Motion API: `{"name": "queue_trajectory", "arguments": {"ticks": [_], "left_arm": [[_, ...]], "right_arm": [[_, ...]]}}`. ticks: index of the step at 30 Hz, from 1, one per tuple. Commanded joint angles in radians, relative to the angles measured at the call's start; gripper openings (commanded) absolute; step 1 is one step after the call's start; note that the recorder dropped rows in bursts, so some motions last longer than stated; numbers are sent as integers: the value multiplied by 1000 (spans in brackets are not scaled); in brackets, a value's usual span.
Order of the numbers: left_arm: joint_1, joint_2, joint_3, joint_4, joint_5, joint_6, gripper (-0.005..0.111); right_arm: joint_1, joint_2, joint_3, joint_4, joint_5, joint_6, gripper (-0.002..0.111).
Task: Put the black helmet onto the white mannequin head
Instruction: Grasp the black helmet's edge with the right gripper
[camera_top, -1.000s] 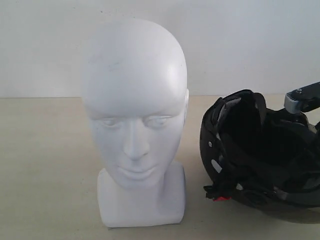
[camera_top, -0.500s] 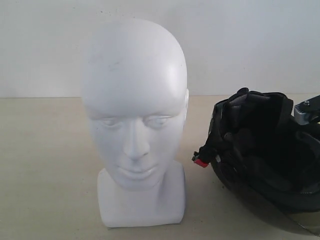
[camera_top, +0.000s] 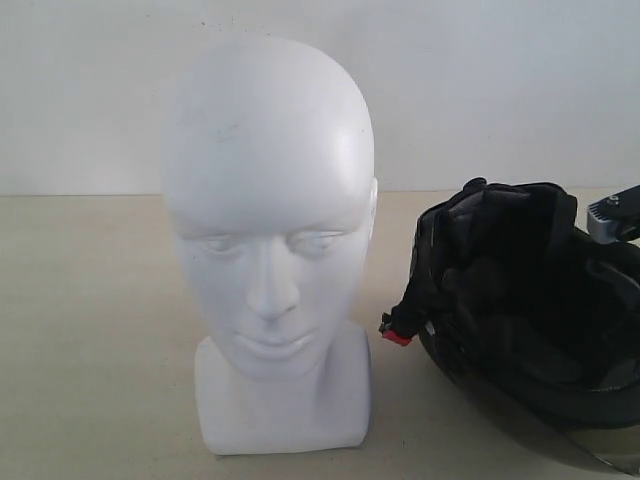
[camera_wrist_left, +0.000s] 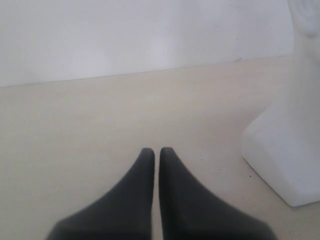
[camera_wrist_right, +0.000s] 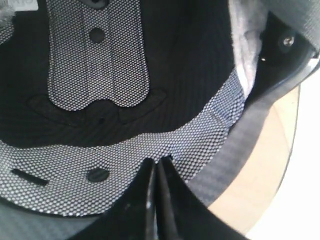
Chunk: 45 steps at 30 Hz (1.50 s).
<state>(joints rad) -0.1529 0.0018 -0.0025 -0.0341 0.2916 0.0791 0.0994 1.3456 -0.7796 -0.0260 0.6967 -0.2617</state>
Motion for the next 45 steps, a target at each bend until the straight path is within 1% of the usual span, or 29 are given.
{"name": "queue_trajectory", "arguments": {"ticks": [1, 4, 7, 8, 9, 10, 11, 12, 13, 14, 15, 16, 18, 20, 21, 24, 29, 34, 38, 45], "left_arm": [[-3, -2, 3, 0, 0, 3, 4], [-3, -2, 3, 0, 0, 3, 4], [-3, -2, 3, 0, 0, 3, 4], [-3, -2, 3, 0, 0, 3, 4], [-3, -2, 3, 0, 0, 3, 4], [-3, -2, 3, 0, 0, 3, 4], [-3, -2, 3, 0, 0, 3, 4], [-3, -2, 3, 0, 0, 3, 4], [-3, -2, 3, 0, 0, 3, 4], [-3, -2, 3, 0, 0, 3, 4], [-3, -2, 3, 0, 0, 3, 4], [-3, -2, 3, 0, 0, 3, 4], [-3, -2, 3, 0, 0, 3, 4], [-3, -2, 3, 0, 0, 3, 4], [-3, -2, 3, 0, 0, 3, 4], [-3, -2, 3, 0, 0, 3, 4], [-3, -2, 3, 0, 0, 3, 4], [-3, -2, 3, 0, 0, 3, 4], [-3, -2, 3, 0, 0, 3, 4], [-3, -2, 3, 0, 0, 3, 4]], "right_arm": [[1, -15, -37, -8, 17, -2, 0], [3, -36, -51, 5, 19, -36, 0], [28, -79, -51, 130, 44, -215, 0], [71, -101, -51, 207, 80, -281, 0], [104, -107, -51, 214, 95, -278, 0], [176, -111, -51, 210, 103, -215, 0], [213, -111, -51, 206, 100, -179, 0], [274, -111, -56, 189, 89, -136, 0], [303, -111, -66, 175, 86, -114, 0], [344, -111, -89, 149, 88, -56, 3], [361, -111, -104, 137, 92, -34, 7], [382, -111, -129, 116, 95, 12, 22], [388, -111, -136, 107, 98, 68, 58], [388, -102, -136, 109, 109, 89, 75], [388, -90, -136, 109, 125, 91, 79], [388, -41, -136, 107, 115, 73, 75], [388, 28, -136, 112, 99, 69, 76], [388, 79, -136, 134, 32, 46, 76], [388, 127, -136, 133, 15, 43, 76], [388, 217, -136, 133, -92, 43, 76]]}}
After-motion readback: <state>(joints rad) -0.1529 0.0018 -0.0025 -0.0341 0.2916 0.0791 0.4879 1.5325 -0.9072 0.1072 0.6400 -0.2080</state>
